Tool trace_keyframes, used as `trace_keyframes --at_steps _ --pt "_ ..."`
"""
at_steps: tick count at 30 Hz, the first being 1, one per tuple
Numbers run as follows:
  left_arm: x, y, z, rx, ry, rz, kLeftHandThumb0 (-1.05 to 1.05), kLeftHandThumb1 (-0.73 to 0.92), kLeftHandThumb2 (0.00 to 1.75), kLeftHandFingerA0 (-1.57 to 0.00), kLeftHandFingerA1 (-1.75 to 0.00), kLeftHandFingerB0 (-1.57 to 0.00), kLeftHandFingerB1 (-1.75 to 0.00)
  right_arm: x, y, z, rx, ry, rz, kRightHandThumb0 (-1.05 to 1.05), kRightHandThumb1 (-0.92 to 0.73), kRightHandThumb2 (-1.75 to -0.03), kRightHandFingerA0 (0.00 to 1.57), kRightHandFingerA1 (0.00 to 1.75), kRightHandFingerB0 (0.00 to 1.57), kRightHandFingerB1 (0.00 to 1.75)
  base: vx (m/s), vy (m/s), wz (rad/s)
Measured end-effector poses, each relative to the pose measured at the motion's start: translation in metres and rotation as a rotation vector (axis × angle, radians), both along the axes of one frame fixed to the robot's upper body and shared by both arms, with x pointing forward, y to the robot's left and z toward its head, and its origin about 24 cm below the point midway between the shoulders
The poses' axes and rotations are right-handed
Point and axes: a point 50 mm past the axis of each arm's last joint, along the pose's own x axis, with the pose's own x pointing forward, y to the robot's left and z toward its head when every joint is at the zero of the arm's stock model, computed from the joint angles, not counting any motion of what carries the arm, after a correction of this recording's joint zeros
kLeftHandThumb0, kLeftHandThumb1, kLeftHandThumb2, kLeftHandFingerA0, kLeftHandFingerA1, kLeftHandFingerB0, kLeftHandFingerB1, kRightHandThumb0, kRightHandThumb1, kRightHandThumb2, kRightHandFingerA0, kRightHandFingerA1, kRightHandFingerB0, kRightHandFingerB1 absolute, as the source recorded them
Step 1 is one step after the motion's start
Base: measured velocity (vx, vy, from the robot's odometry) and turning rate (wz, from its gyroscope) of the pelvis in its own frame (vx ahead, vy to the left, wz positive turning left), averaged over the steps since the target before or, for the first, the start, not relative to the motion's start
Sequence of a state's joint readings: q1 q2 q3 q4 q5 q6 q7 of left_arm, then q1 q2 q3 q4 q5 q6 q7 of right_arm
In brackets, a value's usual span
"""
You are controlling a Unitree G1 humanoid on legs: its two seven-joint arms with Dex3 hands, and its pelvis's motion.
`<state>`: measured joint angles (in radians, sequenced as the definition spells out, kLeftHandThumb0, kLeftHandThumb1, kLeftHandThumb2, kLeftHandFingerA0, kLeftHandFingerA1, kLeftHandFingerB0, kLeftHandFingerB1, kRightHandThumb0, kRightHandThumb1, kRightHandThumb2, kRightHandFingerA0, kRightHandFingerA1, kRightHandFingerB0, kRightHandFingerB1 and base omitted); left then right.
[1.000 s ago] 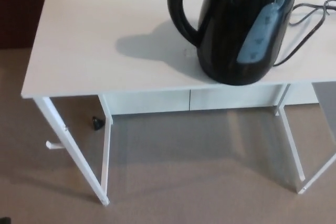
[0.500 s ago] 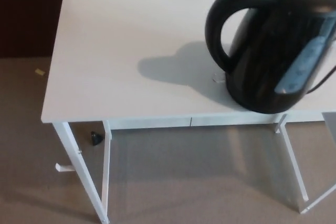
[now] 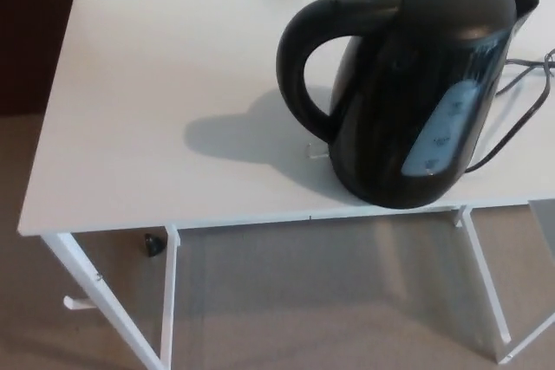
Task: The robot walk towards a table in front and uses its left hand to pick up the pot from the base and places it on the table
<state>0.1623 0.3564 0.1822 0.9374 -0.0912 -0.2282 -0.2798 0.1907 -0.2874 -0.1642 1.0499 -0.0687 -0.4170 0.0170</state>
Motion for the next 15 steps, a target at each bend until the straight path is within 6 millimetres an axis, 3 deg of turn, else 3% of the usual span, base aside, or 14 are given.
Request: trace_keyframes --at_steps 5,6,9,15 --pt "0.004 0.0 0.001 0.004 -0.009 0.002 -0.11 0.56 0.57 -0.48 -0.47 -0.32 -0.38 0.002 0.001 0.0 0.003 -0.005 0.0 -0.43 -0.56 -0.57 0.48 0.38 0.32 0.33 0.0 0.142 -0.11" --pt "0.005 -0.001 0.0 0.001 -0.013 0.004 -0.04 0.4 0.87 -0.33 -0.6 -0.2 -0.52 0.004 0.001 0.001 0.0 -0.011 0.004 -0.43 -0.55 -0.57 0.49 0.38 0.32 0.33 -0.08 0.31 -0.21" --pt "0.008 0.006 0.006 0.014 -0.053 0.062 -0.02 0.43 0.9 -0.26 -0.58 -0.14 -0.5 0.007 0.003 0.001 0.004 -0.02 0.011 -0.41 -0.54 -0.57 0.52 0.38 0.33 0.34 -0.05 0.239 0.02" --pt "0.024 0.028 0.027 0.044 -0.187 0.204 -0.05 0.43 0.91 -0.22 -0.57 -0.14 -0.51 0.018 0.004 0.003 0.004 -0.04 0.016 -0.39 -0.53 -0.57 0.53 0.38 0.34 0.34 0.05 0.028 0.08"
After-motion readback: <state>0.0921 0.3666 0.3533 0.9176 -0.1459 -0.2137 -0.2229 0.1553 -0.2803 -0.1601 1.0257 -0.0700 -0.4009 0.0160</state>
